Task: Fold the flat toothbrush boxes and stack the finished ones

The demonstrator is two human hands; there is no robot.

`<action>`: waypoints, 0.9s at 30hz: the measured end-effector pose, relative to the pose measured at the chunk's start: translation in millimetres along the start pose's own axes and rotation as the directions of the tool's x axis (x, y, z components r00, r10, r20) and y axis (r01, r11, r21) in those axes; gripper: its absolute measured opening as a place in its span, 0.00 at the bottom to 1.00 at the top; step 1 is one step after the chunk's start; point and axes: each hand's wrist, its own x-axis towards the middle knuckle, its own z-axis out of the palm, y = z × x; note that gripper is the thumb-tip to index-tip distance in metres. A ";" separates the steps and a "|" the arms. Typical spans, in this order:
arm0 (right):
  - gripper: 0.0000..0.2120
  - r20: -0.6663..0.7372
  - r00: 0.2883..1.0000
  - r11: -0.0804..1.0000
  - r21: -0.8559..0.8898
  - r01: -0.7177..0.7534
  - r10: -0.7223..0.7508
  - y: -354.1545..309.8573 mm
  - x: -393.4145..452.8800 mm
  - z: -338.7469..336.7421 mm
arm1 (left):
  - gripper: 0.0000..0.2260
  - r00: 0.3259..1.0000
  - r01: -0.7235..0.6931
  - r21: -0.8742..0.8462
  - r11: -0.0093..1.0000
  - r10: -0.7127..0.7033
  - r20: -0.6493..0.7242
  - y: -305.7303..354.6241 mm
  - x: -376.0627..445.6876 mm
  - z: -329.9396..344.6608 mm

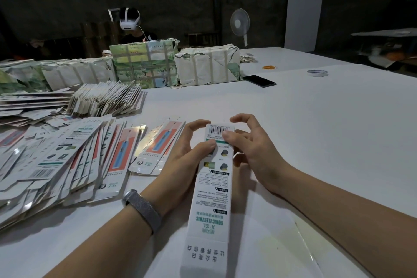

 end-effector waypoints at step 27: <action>0.09 -0.144 0.987 0.964 0.263 -0.028 0.068 5.0 9.6 -8.1 | 0.28 0.999 -0.008 0.064 0.998 0.011 -0.051 4.8 4.9 -1.8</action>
